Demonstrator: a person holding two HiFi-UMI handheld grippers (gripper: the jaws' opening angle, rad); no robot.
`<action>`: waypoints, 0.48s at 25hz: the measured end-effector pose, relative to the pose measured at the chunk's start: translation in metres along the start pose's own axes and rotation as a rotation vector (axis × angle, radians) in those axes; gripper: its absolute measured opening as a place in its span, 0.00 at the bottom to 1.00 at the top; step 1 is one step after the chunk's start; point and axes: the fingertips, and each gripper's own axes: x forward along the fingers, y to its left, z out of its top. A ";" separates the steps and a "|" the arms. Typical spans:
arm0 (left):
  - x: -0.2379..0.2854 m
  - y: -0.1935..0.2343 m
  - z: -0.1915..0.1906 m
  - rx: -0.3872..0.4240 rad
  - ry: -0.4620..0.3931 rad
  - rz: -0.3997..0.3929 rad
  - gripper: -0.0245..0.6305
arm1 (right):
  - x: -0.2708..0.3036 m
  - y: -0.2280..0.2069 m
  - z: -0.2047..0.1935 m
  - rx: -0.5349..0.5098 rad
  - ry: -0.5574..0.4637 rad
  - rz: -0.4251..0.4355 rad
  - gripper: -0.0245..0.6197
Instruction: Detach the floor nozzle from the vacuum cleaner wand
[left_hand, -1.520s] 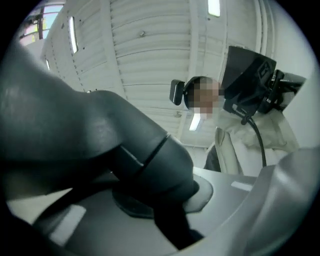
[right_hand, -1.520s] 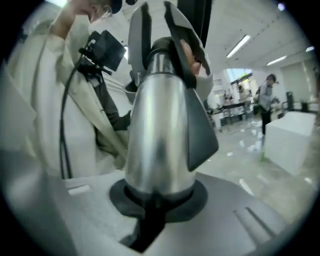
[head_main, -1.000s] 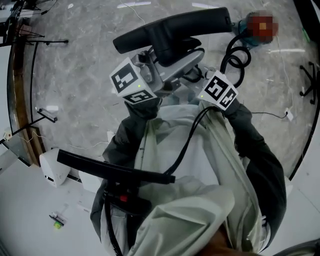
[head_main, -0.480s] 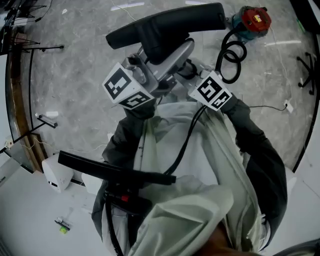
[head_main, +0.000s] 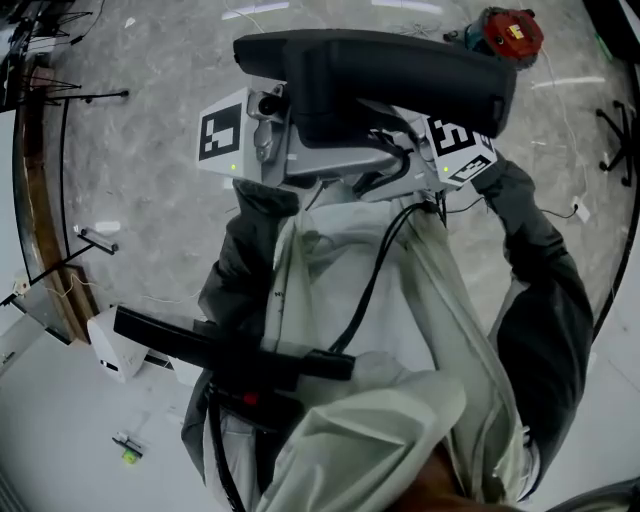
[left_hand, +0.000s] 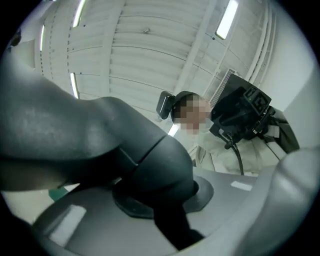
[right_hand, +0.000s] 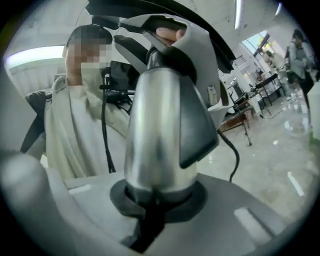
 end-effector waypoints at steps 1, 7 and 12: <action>-0.001 0.005 -0.001 -0.004 0.001 0.030 0.15 | -0.001 -0.005 0.000 0.000 -0.015 -0.052 0.10; -0.009 0.039 -0.004 0.004 0.047 0.330 0.15 | -0.016 -0.057 0.000 -0.032 -0.036 -0.616 0.09; -0.036 0.077 -0.009 0.045 0.100 0.684 0.15 | -0.051 -0.110 -0.003 -0.035 -0.037 -1.222 0.09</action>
